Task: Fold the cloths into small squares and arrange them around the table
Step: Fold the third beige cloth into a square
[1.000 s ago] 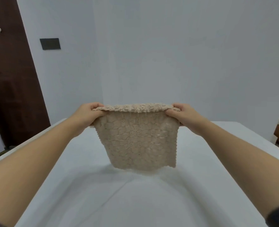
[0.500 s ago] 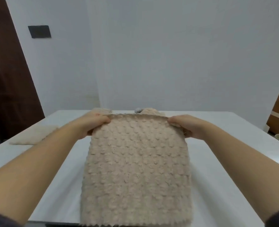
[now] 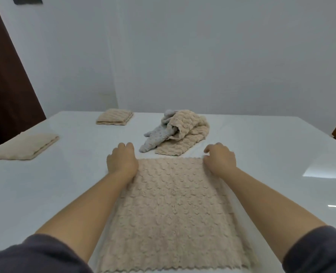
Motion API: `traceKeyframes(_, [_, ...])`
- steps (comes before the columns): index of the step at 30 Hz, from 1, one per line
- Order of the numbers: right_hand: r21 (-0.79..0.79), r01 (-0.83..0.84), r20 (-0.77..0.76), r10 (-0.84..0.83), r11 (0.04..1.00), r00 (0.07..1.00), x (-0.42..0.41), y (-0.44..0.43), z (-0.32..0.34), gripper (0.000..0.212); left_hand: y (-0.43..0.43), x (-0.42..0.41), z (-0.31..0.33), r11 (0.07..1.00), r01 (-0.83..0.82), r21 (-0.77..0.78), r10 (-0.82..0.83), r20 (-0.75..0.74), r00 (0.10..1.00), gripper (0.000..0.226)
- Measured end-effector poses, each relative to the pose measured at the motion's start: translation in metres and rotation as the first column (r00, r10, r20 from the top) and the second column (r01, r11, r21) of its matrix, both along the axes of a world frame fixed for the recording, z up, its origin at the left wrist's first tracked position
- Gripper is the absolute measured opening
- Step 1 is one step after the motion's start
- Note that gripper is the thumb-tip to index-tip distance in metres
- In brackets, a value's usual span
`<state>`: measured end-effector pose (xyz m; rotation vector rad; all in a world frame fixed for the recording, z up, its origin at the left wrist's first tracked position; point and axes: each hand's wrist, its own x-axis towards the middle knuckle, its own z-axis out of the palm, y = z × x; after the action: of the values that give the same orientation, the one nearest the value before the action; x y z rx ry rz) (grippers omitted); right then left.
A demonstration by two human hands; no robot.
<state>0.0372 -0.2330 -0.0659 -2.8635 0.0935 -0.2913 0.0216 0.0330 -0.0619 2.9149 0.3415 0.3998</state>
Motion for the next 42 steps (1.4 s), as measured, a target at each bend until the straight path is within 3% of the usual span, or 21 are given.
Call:
traceKeyframes(2, [-0.055,-0.016,0.093,0.021,0.998,0.995,-0.005,0.007,-0.001,0.039,-0.006,-0.002,-0.002,0.991,0.056,0.122,-0.067,0.093,0.993,0.036])
traceKeyframes(4, [-0.004,-0.109,0.101,0.109,0.994,0.989,-0.015,0.019,-0.001,0.047,-0.017,-0.011,-0.002,0.978,0.177,0.107,-0.190,0.127,0.974,0.039])
traceKeyframes(6, [0.040,-0.231,0.009,0.231,0.972,0.973,-0.027,0.030,-0.008,0.051,-0.031,-0.025,-0.007,0.947,0.321,-0.012,-0.321,0.035,0.947,0.046])
traceKeyframes(8, [0.013,-0.312,-0.139,0.311,0.950,0.940,-0.037,0.036,-0.019,0.057,-0.040,-0.039,-0.018,0.918,0.382,-0.107,-0.395,-0.160,0.905,0.054])
traceKeyframes(11, [-0.062,-0.313,-0.256,0.288,0.948,0.923,-0.040,0.028,-0.029,0.060,-0.032,-0.043,-0.034,0.937,0.343,-0.066,-0.346,-0.301,0.889,0.059])
traceKeyframes(14, [-0.059,-0.218,-0.240,0.198,0.974,0.950,-0.047,0.020,-0.021,0.061,-0.026,-0.053,-0.028,0.967,0.247,-0.067,-0.256,-0.258,0.932,0.061])
traceKeyframes(17, [-0.045,-0.305,-0.208,0.289,0.951,0.934,-0.072,0.036,-0.013,0.060,-0.045,-0.078,-0.021,0.918,0.391,-0.071,-0.397,-0.166,0.903,0.059])
traceKeyframes(19, [-0.048,-0.387,-0.239,0.366,0.921,0.899,-0.091,0.048,-0.020,0.060,-0.053,-0.095,-0.028,0.888,0.457,-0.051,-0.457,-0.199,0.867,0.057])
traceKeyframes(26, [-0.079,-0.286,-0.264,0.257,0.955,0.930,-0.112,0.025,-0.021,0.061,-0.018,-0.118,-0.030,0.952,0.306,0.011,-0.293,-0.257,0.921,0.060])
traceKeyframes(29, [-0.042,-0.340,-0.196,0.326,0.939,0.925,-0.137,0.042,-0.017,0.061,-0.038,-0.140,-0.025,0.914,0.405,-0.022,-0.403,-0.170,0.899,0.061])
traceKeyframes(34, [-0.077,-0.415,-0.249,0.386,0.907,0.888,-0.165,0.040,-0.031,0.065,-0.035,-0.160,-0.041,0.882,0.470,-0.031,-0.464,-0.236,0.854,0.086])
traceKeyframes(38, [-0.090,-0.394,-0.262,0.360,0.915,0.895,-0.171,0.014,-0.031,0.066,-0.008,-0.167,-0.041,0.904,0.429,-0.002,-0.413,-0.274,0.869,0.075])
traceKeyframes(42, [-0.080,-0.375,-0.280,0.340,0.924,0.898,-0.182,-0.004,-0.029,0.073,0.006,-0.177,-0.044,0.907,0.421,-0.014,-0.408,-0.270,0.872,0.099])
